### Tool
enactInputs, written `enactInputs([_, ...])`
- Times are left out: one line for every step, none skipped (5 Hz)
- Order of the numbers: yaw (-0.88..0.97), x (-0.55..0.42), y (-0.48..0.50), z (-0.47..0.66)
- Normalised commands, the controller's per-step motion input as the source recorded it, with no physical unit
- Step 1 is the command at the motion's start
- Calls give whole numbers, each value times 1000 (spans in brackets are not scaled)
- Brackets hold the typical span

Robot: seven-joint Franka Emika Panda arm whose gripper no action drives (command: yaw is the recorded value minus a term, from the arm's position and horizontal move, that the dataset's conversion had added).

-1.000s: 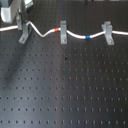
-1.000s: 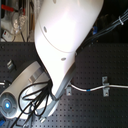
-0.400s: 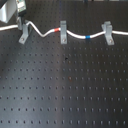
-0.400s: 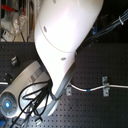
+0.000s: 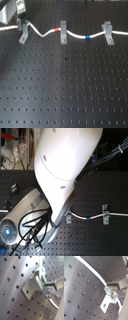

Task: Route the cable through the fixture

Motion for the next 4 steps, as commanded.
enactInputs([11,-82,106,252])
enactInputs([17,-110,98,220])
enactInputs([140,-163,51,67])
enactInputs([203,-184,43,63])
